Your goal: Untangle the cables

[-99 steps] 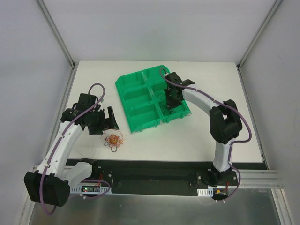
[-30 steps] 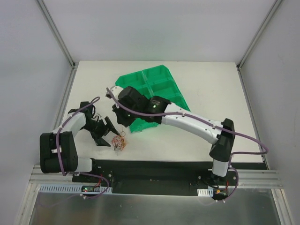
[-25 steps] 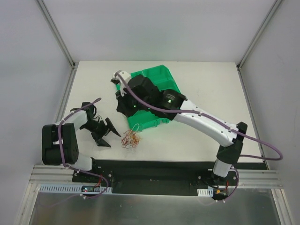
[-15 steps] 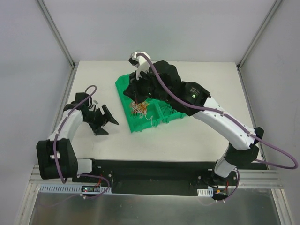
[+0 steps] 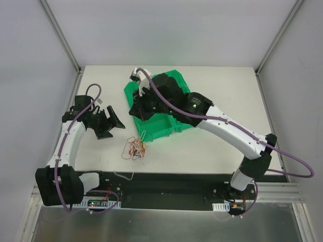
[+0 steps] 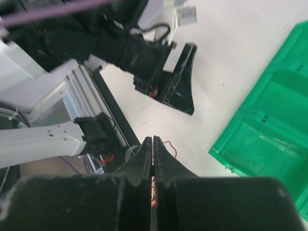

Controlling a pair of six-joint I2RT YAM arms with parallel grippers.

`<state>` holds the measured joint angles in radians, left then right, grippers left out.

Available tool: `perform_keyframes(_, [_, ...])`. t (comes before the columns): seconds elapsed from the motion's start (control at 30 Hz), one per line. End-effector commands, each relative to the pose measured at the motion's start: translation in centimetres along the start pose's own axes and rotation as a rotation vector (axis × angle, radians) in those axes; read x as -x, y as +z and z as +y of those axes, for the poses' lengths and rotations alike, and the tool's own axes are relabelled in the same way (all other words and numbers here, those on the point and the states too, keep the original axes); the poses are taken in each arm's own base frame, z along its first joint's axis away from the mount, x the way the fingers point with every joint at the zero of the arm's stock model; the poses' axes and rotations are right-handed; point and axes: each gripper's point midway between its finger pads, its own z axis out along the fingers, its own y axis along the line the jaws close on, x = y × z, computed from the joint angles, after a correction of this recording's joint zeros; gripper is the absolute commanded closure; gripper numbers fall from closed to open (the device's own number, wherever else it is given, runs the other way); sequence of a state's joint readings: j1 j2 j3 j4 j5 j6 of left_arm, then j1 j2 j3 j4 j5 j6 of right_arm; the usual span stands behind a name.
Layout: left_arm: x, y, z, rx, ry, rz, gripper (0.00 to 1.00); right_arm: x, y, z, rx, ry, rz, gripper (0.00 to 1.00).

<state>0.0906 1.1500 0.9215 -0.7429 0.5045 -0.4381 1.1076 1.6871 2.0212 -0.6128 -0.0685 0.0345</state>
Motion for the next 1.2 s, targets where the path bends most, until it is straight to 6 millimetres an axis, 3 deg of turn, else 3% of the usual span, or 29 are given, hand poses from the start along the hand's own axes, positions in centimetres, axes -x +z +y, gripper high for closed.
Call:
perform_keyframes(0.0, [-1.9, 0.7, -1.2, -0.110, 0.023, 0.128, 0.19, -5.9, 3.5, -1.9, -0.005, 0.044, 0.131, 1.00])
perform_keyframes(0.07, [-3.3, 1.2, -1.6, -0.163, 0.022, 0.185, 0.23, -8.8, 4.3, -3.6, -0.035, 0.100, 0.198, 1.00])
perform_keyframes(0.13, [-4.6, 1.3, -2.1, -0.201, 0.052, 0.215, 0.24, -10.2, 4.3, -4.6, -0.056, 0.154, 0.224, 1.00])
perform_keyframes(0.37, [-8.6, 2.1, -5.1, -0.269, 0.278, 0.281, 0.29, -13.2, 2.9, -6.6, -0.121, 0.246, 0.249, 1.00])
perform_keyframes(0.53, [-9.8, 4.4, -5.7, -0.154, 0.399, 0.300, 0.24, -14.1, 1.5, -7.5, -0.139, 0.307, 0.224, 1.00])
perform_keyframes(0.67, [-10.8, 6.5, -4.6, -0.044, 0.355, 0.357, 0.36, -14.1, 0.6, -7.7, -0.140, 0.332, 0.203, 1.00])
perform_keyframes(0.8, [-12.1, 7.9, -4.0, 0.030, 0.390, 0.396, 0.37, -13.7, 0.0, -7.4, -0.130, 0.338, 0.183, 1.00])
perform_keyframes(1.03, [-11.7, 9.8, -2.0, 0.158, 0.360, 0.389, 0.47, -11.8, -1.6, -7.1, -0.131, 0.326, 0.125, 1.00])
perform_keyframes(1.17, [-11.3, 10.4, -1.5, 0.191, 0.373, 0.387, 0.71, -10.2, -2.8, -6.7, -0.127, 0.308, 0.089, 1.00])
